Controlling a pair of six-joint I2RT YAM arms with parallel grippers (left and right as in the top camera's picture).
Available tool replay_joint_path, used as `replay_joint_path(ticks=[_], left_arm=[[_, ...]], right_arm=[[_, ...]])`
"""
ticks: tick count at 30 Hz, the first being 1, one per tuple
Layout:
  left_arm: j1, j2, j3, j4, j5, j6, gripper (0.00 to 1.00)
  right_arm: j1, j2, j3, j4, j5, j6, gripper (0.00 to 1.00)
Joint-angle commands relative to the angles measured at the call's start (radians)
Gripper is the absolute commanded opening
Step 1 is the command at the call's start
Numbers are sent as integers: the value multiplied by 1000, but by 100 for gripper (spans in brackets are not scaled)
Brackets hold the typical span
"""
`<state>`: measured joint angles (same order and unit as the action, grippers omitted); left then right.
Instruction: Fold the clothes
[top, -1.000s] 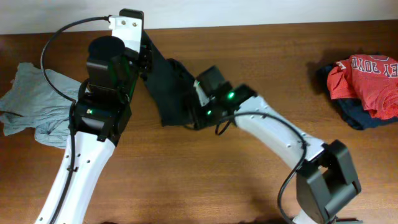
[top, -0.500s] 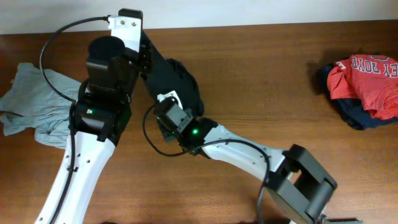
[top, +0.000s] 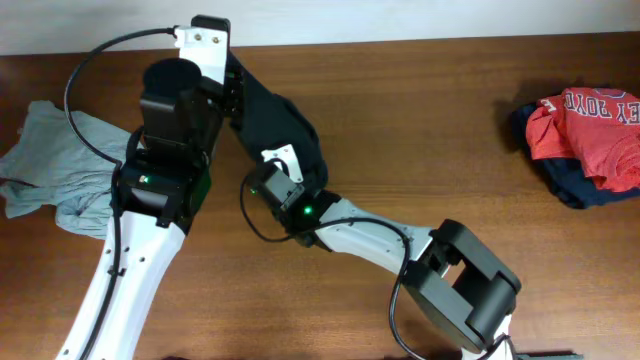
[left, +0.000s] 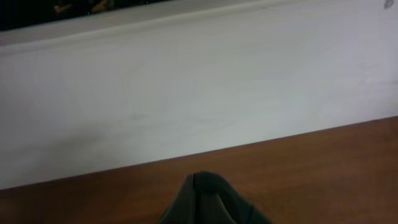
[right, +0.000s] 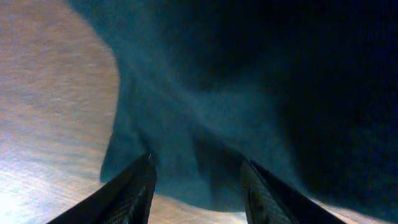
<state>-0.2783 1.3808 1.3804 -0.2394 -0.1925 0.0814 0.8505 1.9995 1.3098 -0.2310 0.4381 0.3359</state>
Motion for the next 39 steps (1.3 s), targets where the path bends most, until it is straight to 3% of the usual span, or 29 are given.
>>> replay_joint_path(ticks=[1, 4, 8, 9, 13, 18, 24, 28, 32, 35, 39], left_arm=[[4, -12, 10, -5, -15, -6, 1], [4, -13, 10, -5, -15, -6, 1], [4, -12, 10, -5, -15, -6, 0], [4, -12, 10, -5, -15, -6, 1], [4, -12, 10, -5, -53, -6, 0], [4, -13, 12, -5, -109, -6, 1], [4, -27, 14, -5, -111, -28, 1], [4, -39, 16, -4, -111, -70, 1], [4, -48, 16, -5, -111, -90, 1], [4, -48, 16, -9, -111, -93, 1], [4, -48, 16, -22, -111, -93, 0]], right_arm=[[-49, 10, -5, -5, 36, -2, 45], [-77, 10, -5, -3, 17, -2, 38], [-108, 10, -5, -8, -20, -2, 7], [-113, 10, -4, -13, -28, -2, 4], [-119, -23, 11, -72, -32, -3, 4], [-120, -153, 118, -263, -37, -36, 4], [-193, -333, 430, -636, -89, -79, 4], [-300, -373, 583, -781, -246, -123, 4], [-407, -373, 604, -828, -461, -149, 4], [-443, -352, 581, -837, -564, -150, 13], [-446, -312, 541, -828, -619, -173, 52]])
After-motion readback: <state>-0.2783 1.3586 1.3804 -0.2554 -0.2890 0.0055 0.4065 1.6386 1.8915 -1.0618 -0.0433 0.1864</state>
